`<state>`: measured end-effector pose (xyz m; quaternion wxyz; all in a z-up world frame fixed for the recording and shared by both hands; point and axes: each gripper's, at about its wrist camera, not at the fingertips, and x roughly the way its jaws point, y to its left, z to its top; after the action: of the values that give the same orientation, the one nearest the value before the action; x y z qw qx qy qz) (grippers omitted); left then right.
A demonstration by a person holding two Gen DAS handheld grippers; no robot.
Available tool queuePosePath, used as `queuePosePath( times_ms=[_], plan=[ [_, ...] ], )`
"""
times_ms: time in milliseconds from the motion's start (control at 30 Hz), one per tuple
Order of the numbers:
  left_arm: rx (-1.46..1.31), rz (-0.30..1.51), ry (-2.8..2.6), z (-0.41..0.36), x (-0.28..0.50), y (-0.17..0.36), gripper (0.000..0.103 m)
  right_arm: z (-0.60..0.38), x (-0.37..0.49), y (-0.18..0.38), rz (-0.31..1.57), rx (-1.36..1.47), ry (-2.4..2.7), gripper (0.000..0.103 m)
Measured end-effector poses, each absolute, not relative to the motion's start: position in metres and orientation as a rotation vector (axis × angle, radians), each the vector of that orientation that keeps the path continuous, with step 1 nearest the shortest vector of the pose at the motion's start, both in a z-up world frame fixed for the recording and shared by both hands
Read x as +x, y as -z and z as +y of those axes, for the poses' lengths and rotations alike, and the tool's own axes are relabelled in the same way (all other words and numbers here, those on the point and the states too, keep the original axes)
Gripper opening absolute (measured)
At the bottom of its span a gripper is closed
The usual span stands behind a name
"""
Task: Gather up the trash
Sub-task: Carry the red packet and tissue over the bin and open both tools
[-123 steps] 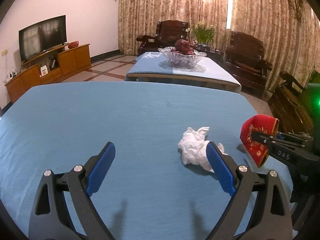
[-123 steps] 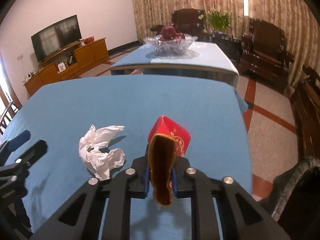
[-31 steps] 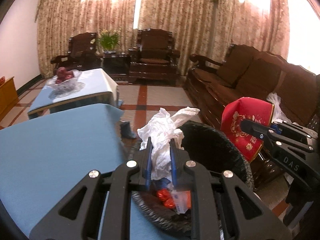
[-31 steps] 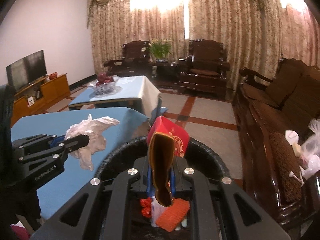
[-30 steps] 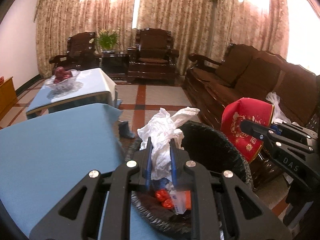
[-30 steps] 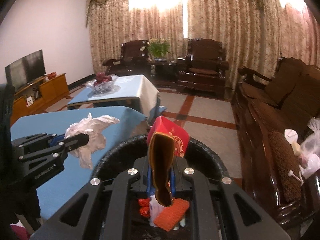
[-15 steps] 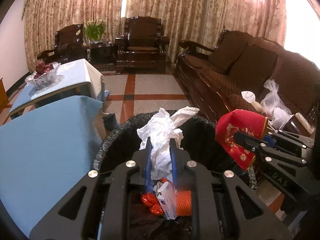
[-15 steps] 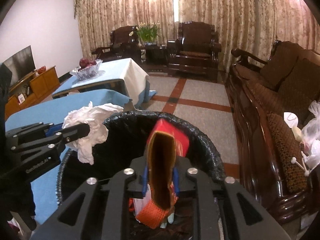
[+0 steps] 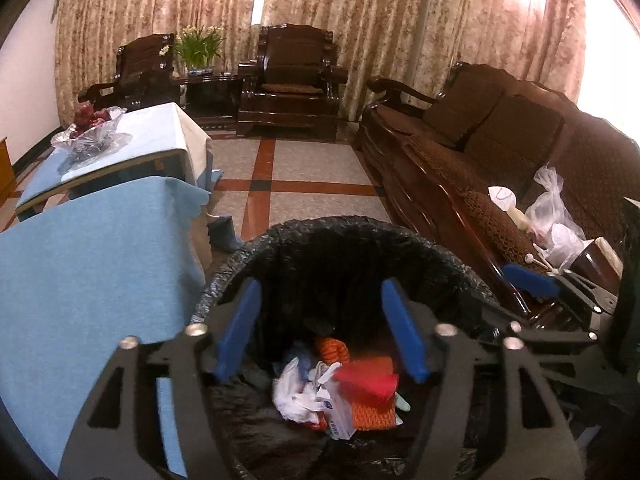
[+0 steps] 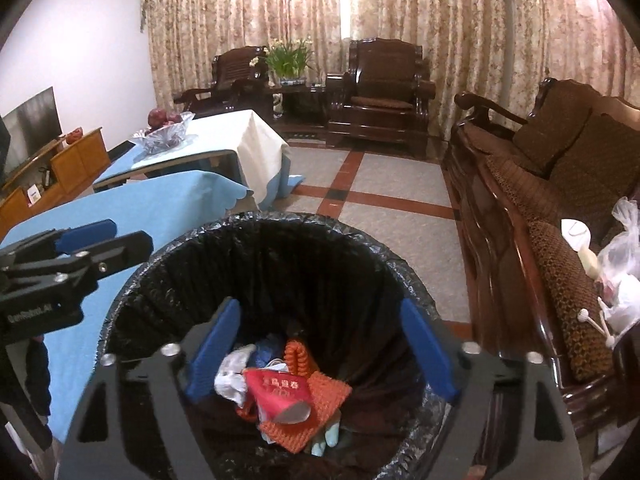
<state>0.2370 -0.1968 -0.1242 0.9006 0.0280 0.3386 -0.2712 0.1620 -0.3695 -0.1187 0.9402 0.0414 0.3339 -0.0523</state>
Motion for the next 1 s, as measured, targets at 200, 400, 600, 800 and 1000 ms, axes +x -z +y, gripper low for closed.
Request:
queuePosePath(
  times_ms=[200,400,600,800,1000],
  plan=[
    [0.044,0.679,0.534,-0.178,0.229,0.110,0.088,-0.353,0.153,0.103,0.660,0.028,0.104,0.097],
    [0.052,0.647,0.491,-0.148,0.218,0.093,0.091,-0.339,0.145,0.084,0.639,0.055,0.072,0.097],
    [0.053,0.616,0.442,-0.114,0.202,0.076,0.093,-0.320,0.133,0.063,0.601,0.063,0.022,0.097],
    [0.059,0.577,0.409,-0.094,0.180,0.060,0.094,-0.299,0.120,0.041,0.565,0.032,-0.020,0.097],
    [0.062,0.544,0.392,-0.078,0.156,0.044,0.094,-0.284,0.105,0.023,0.540,0.042,-0.056,0.097]
  ],
)
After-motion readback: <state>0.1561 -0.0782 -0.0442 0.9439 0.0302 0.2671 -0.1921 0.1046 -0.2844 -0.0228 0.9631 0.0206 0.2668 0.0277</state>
